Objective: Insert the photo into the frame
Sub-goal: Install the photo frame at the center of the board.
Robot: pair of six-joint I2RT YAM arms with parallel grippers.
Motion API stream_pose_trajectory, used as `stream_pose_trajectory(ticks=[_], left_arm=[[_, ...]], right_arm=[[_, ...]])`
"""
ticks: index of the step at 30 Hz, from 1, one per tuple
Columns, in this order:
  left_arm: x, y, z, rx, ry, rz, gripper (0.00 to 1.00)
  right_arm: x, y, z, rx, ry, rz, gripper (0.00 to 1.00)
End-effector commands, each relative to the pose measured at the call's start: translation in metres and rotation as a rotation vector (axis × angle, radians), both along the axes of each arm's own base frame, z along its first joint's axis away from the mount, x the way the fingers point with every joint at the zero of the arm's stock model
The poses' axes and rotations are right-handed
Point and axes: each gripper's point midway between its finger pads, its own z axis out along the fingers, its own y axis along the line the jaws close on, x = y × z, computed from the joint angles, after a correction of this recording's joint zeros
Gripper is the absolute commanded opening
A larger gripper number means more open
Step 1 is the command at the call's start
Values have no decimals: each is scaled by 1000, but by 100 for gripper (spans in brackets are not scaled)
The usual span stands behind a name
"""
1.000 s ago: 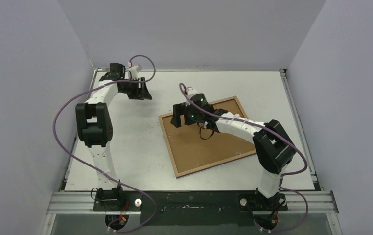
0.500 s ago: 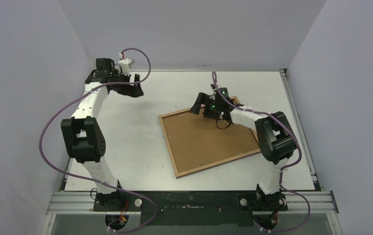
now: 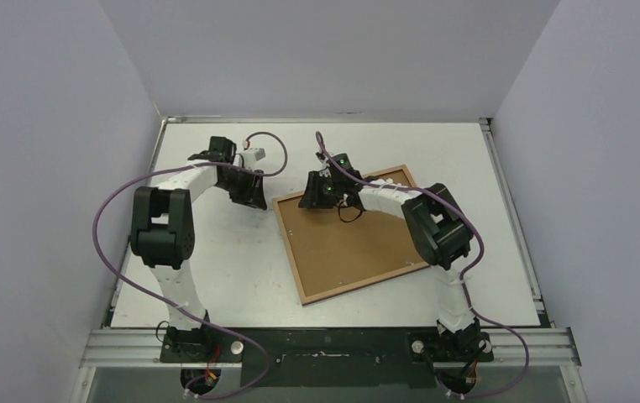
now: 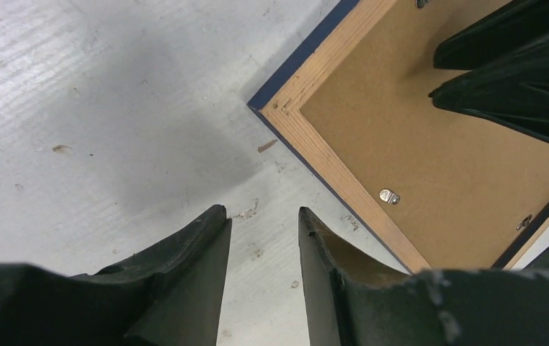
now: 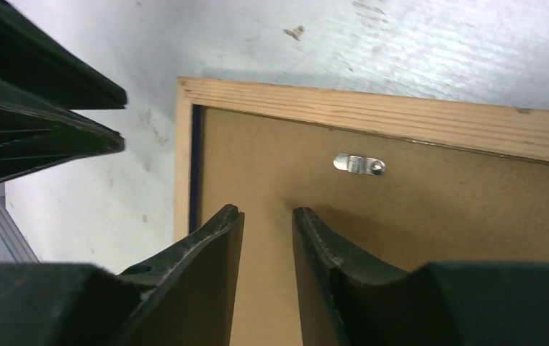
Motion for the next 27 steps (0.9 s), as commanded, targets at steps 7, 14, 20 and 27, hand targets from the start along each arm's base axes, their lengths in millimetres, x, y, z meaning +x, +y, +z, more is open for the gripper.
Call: stream_pose_trajectory(ticks=[7,14,20,27], left_arm=[[17,-10,-12,-31,-10,70,35],[8,-24,-16,-90,52,89,34],[10,-37,-18,-109,66,86,31],[14,-40,-21,-110,58,95,29]], right_arm=[[-11,15,-17,-7,44,94,12],[-24,25,-18,5,59,141,13],[-32,26,-17,9,76,166,12],[-46,31,-15,31,112,215,9]])
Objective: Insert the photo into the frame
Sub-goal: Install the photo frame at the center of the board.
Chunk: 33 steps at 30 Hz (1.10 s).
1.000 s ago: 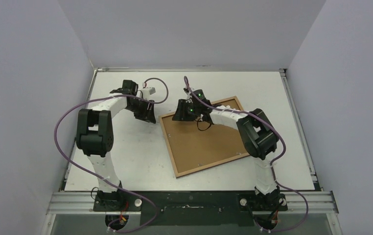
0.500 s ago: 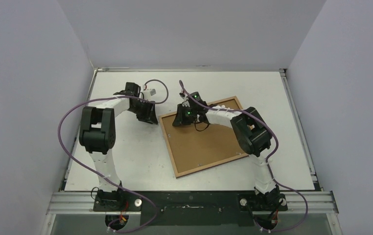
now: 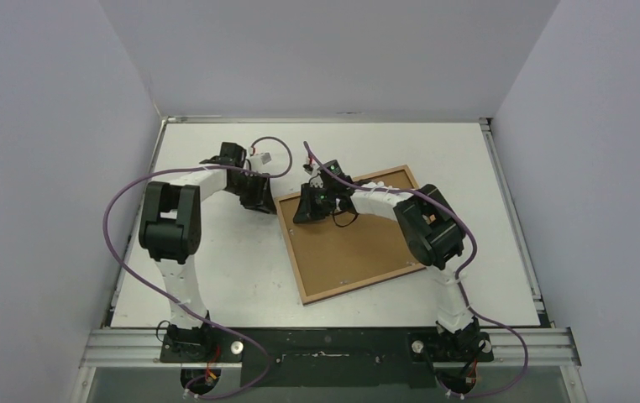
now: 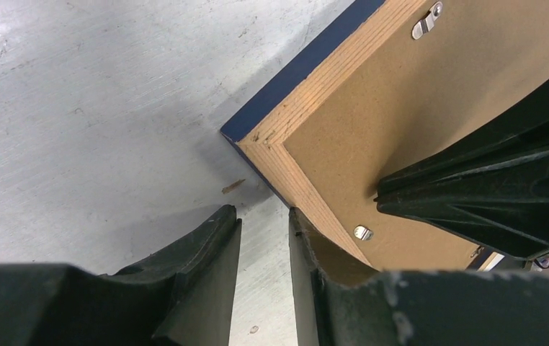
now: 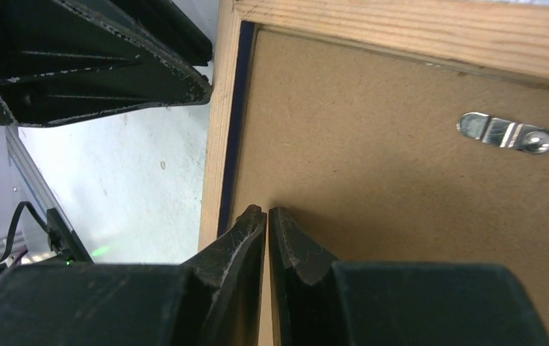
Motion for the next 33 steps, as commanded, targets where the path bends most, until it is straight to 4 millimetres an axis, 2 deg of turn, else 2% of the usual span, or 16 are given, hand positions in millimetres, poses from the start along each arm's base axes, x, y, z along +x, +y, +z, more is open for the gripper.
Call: stream_pose_trajectory(ticks=[1,11,25,30,33], left_arm=[[14,-11,1,-36,-33,1,28],[23,-19,7,-48,-60,11,25],[38,-33,14,-75,-89,30,23],[41,-34,15,-75,-92,31,22],[42,-33,20,-74,-104,33,22]], right_arm=[[-9,11,5,36,6,68,9],[-22,17,4,61,58,123,9],[-35,27,13,152,134,150,9],[-30,26,25,188,131,144,22],[-15,27,50,252,79,131,28]])
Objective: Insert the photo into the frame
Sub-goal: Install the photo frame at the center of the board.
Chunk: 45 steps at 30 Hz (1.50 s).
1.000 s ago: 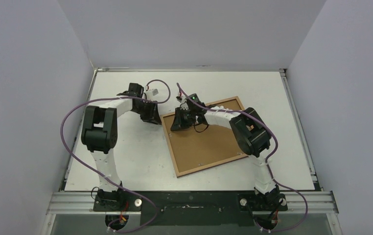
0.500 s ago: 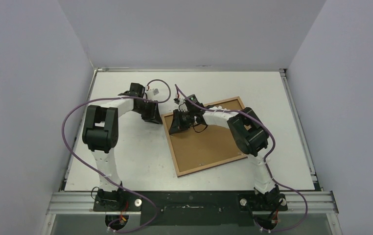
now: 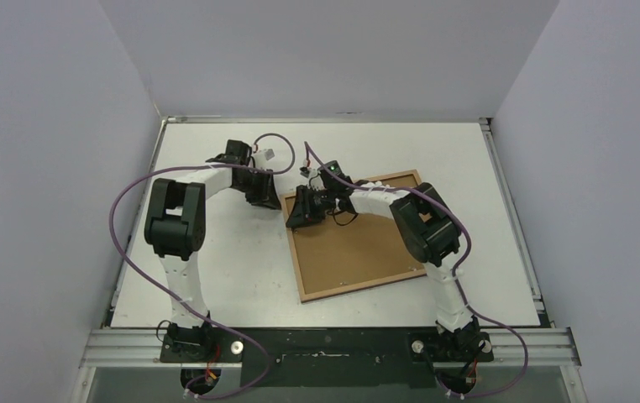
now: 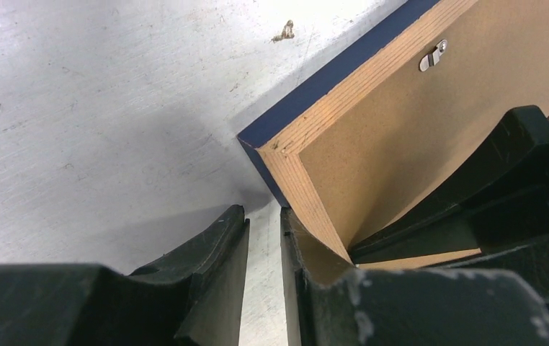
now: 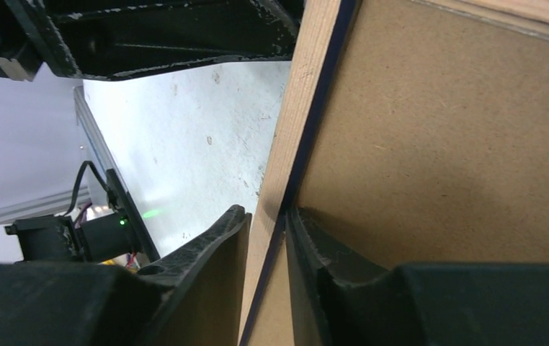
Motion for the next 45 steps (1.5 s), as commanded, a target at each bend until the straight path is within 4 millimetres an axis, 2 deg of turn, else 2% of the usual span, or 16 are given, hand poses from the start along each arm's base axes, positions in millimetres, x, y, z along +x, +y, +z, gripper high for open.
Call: stream_pose_trajectory(ticks=[1,4,6,10,12,15,17,24,45], left_arm=[[25,-17,23,-43,-113,-20,22],[25,-16,27,-39,-121,-24,21],[26,-15,31,-37,-126,-27,21],[25,-13,40,-39,-130,-29,21],[26,-12,42,-41,-132,-27,21],[25,-14,42,-52,-124,-22,21],[24,-16,40,-60,-112,-18,21],[28,-22,27,-80,-83,2,20],[35,-32,22,-99,-84,2,19]], right_arm=[[12,12,51,148,-69,20,29],[23,10,64,143,-124,10,32],[28,5,64,114,-144,1,33],[34,-6,54,65,-159,-22,33],[34,-9,42,29,-164,-18,34],[34,-11,27,-6,-156,-5,35],[33,-10,26,-12,-165,2,36],[25,-10,25,-31,-171,40,41],[-8,1,12,-27,-79,132,43]])
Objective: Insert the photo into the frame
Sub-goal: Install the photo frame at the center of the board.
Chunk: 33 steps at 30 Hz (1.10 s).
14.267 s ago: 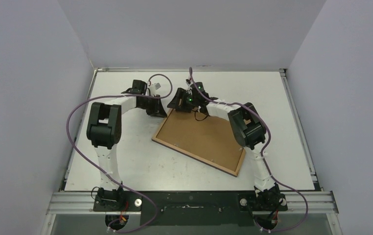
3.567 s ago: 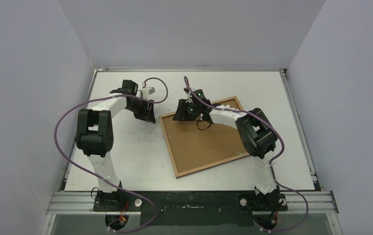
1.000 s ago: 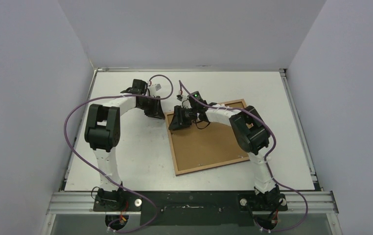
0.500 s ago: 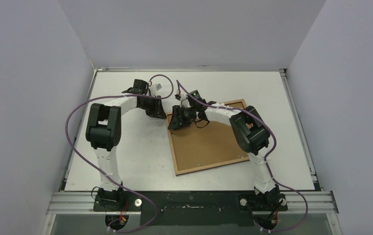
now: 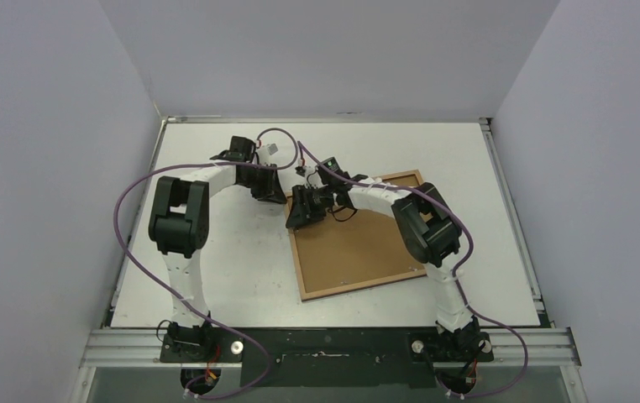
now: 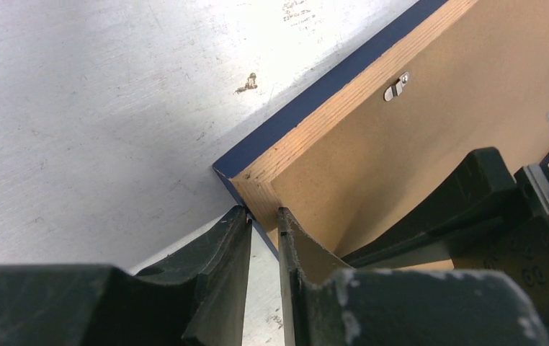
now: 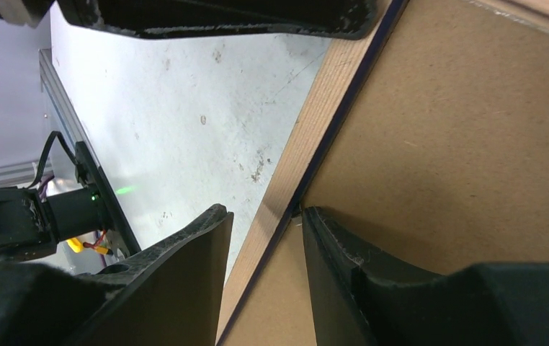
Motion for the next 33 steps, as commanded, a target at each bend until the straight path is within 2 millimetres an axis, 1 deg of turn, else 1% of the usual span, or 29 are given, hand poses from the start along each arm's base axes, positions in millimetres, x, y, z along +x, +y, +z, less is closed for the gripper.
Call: stream_pose_trajectory(ticks=[1,7,10,14,17,20,23,26,29,31,33], left_arm=[[20,-14,14,-39,-78,-22,19],[18,-15,13,-35,-77,-28,18],[19,-15,14,-34,-81,-30,18],[19,-15,15,-35,-81,-31,18],[19,-16,15,-36,-82,-34,17],[19,-16,15,-34,-83,-35,17],[18,-15,15,-34,-85,-36,17],[18,-14,14,-26,-88,-35,17],[18,-12,15,-19,-90,-37,16],[18,-11,18,-17,-95,-36,16],[18,-11,21,-19,-101,-38,16]], right_arm=[[-11,9,7,15,3,46,43],[-18,14,4,20,6,70,42],[-11,13,5,20,-11,60,42],[-7,24,9,54,-9,74,41],[-7,28,9,64,-8,81,40],[-12,26,8,56,6,99,39],[-17,19,8,43,18,90,38],[-20,18,14,58,25,86,39],[-21,23,23,93,39,88,38],[-20,26,35,123,36,85,39],[-14,30,52,148,12,79,40]])
